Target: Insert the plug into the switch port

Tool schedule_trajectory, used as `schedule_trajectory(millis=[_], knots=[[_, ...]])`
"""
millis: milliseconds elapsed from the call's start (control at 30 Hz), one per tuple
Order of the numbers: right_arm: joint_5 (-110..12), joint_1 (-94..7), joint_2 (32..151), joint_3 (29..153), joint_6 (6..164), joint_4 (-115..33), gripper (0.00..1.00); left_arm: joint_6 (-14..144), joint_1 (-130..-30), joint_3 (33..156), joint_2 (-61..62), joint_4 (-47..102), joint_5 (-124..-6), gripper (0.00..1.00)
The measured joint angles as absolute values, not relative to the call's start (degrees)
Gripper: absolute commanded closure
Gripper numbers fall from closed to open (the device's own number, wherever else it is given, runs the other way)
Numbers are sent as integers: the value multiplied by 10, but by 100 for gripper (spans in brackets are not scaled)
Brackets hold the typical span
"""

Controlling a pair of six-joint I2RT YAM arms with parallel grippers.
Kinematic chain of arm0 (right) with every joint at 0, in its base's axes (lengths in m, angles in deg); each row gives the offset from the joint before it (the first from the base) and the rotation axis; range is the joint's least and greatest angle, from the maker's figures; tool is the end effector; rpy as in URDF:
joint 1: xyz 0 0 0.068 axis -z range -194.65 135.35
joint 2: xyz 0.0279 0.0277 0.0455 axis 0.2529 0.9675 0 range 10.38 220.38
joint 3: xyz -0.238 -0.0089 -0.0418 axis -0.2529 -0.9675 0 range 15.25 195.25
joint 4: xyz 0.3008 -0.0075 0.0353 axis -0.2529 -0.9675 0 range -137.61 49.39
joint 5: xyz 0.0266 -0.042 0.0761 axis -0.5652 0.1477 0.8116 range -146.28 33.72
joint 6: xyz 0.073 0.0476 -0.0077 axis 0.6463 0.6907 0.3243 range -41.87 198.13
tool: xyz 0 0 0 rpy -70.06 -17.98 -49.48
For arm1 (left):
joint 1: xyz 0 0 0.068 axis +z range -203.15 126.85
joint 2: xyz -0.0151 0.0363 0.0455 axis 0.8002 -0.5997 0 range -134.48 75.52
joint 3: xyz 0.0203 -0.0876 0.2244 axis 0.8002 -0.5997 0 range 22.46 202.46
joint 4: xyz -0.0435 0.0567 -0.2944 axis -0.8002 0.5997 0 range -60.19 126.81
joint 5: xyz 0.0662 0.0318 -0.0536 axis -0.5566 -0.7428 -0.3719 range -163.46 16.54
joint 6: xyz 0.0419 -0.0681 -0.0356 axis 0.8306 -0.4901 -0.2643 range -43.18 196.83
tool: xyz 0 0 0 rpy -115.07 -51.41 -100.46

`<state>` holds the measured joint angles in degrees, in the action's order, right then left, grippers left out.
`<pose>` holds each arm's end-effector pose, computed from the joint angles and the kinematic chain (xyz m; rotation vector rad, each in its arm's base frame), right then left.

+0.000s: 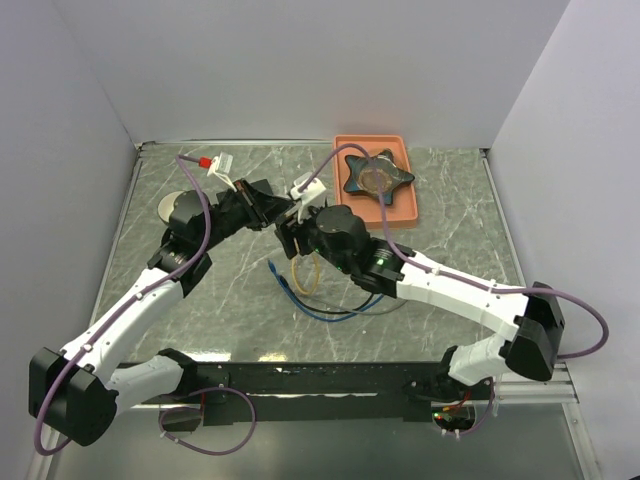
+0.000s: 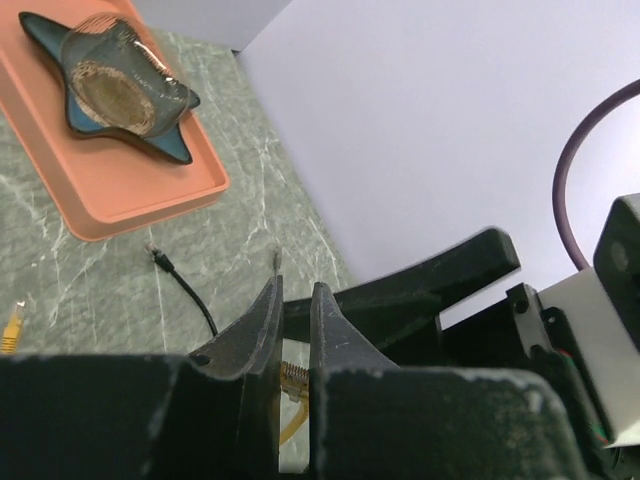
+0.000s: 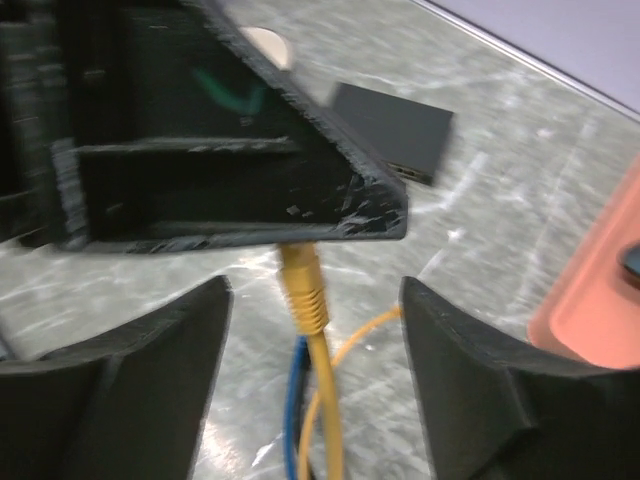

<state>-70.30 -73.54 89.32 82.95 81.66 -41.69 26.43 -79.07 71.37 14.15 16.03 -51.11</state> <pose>0.2312 0.3467 0.3118 -0.6804 1.6821 0.5633 0.3016 -0.1794 0.3166 -0.0243 1.7155 -1.3244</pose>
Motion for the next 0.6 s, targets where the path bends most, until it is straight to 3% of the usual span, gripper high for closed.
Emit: schedule_trajectory(millis=[67, 133, 600], knots=[[-740, -743, 907, 838, 811, -425, 40, 263, -791, 714, 142, 165, -516, 99], [-769, -750, 911, 839, 804, -434, 41, 263, -791, 715, 142, 173, -521, 99], [-850, -771, 912, 847, 791, -434, 40, 263, -791, 730, 137, 189, -528, 99]])
